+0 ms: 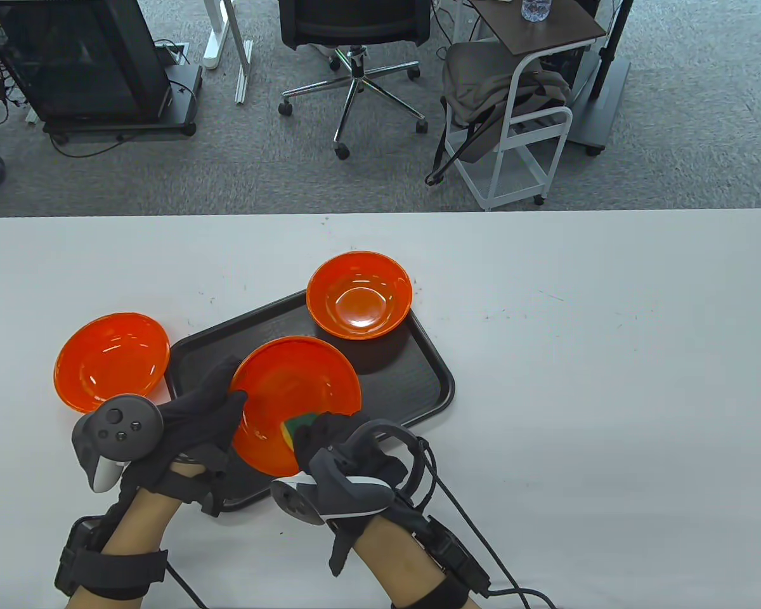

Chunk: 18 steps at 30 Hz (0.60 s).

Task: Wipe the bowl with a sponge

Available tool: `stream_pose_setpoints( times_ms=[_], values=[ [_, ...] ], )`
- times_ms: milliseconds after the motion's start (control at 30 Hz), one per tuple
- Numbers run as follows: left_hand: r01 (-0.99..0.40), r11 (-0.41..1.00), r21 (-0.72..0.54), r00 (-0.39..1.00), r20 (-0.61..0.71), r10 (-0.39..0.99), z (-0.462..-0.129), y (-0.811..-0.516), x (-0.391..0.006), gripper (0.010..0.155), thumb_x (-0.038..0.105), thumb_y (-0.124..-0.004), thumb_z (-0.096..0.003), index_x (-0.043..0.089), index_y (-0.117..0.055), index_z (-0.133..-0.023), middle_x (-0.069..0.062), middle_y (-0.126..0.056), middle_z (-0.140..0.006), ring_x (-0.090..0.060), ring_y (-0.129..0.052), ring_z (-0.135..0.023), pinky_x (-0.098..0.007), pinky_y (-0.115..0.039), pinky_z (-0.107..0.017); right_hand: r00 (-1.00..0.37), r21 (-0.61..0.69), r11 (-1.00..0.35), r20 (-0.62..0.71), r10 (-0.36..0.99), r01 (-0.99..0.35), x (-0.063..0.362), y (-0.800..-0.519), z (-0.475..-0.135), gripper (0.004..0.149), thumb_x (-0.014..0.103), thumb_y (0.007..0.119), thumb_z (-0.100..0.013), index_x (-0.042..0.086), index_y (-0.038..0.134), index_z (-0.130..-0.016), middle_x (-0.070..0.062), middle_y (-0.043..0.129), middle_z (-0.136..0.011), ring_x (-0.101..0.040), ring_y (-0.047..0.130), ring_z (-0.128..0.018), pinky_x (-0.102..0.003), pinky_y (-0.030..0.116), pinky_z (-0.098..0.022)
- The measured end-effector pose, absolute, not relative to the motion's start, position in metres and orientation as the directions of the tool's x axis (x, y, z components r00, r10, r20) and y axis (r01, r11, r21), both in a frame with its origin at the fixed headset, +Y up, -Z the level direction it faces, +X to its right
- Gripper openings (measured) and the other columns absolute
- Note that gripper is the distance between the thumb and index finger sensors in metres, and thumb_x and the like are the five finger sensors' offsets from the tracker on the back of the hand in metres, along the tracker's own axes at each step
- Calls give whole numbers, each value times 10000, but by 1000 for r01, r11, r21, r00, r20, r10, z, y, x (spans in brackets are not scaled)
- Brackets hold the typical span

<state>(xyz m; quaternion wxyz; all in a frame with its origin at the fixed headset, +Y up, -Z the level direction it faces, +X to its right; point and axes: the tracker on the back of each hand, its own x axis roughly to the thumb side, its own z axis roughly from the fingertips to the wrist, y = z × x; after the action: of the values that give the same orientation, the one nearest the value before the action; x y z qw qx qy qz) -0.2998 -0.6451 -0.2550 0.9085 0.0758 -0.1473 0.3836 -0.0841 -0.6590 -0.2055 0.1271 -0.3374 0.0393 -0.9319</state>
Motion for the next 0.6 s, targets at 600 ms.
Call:
stream_pose_setpoints(
  times_ms=[600],
  values=[
    [-750, 638, -176, 562, 339, 755, -252, -658, -272, 558, 422, -792, -516, 132, -705, -984, -66, -968, -376, -95, -993, -71, -317, -911, -113, -818, -376, -925, 549, -170, -60, -64, -651, -214, 511, 346, 774, -528, 61, 618, -922, -227, 856, -861, -340, 929, -620, -555, 744, -467]
  ],
)
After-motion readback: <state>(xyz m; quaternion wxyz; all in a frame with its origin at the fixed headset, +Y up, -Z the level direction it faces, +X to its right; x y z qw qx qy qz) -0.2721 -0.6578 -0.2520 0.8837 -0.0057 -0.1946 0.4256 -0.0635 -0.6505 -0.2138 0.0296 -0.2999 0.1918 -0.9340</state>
